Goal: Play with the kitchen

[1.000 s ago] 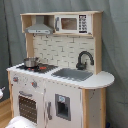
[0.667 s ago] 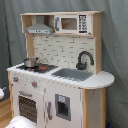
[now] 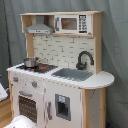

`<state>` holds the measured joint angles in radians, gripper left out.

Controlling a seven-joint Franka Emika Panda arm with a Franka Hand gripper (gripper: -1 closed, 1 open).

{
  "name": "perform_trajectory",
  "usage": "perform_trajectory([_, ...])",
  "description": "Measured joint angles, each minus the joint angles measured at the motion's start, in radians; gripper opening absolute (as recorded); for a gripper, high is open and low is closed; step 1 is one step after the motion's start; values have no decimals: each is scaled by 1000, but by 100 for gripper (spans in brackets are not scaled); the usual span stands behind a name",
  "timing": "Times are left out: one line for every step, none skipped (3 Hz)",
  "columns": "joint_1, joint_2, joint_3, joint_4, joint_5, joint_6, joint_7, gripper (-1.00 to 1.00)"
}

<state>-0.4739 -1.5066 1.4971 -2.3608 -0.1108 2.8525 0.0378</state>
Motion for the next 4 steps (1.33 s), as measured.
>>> perform_trajectory([-43, -1, 13, 1, 0, 64, 67, 100])
perform_trajectory([-93, -3, 26, 3, 0, 138, 145, 100])
perform_trajectory([-145, -4, 32, 12, 0, 201, 211, 100])
perform_trajectory([-214, -4, 34, 42, 0, 238, 279, 100])
